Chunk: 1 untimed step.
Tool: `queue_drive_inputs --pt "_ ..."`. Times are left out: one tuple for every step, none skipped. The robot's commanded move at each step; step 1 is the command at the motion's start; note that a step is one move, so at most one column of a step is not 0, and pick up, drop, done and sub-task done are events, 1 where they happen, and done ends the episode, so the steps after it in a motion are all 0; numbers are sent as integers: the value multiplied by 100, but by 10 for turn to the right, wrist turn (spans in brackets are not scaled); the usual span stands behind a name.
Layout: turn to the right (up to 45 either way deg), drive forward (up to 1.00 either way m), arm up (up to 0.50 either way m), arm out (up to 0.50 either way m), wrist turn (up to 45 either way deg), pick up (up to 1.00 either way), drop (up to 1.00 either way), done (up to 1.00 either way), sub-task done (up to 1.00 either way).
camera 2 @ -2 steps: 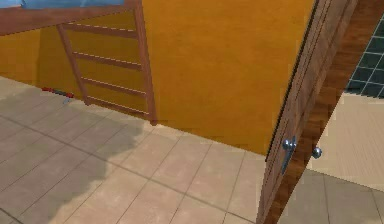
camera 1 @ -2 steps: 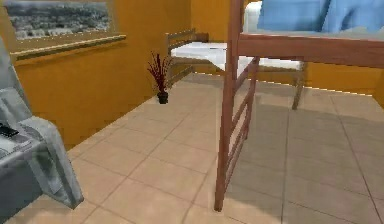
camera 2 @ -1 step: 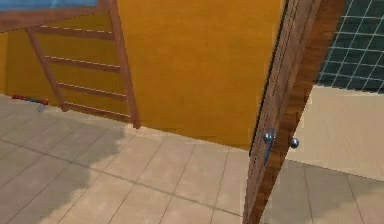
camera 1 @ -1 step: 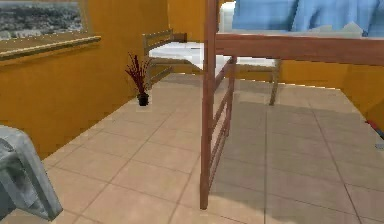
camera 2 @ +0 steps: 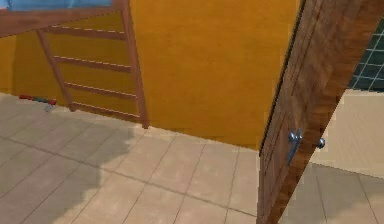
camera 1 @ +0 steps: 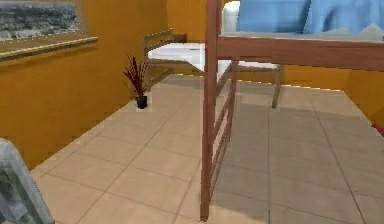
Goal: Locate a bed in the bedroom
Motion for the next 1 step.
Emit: queue_drive_inputs --pt "270 0 0 0 0 0 0 0 0"
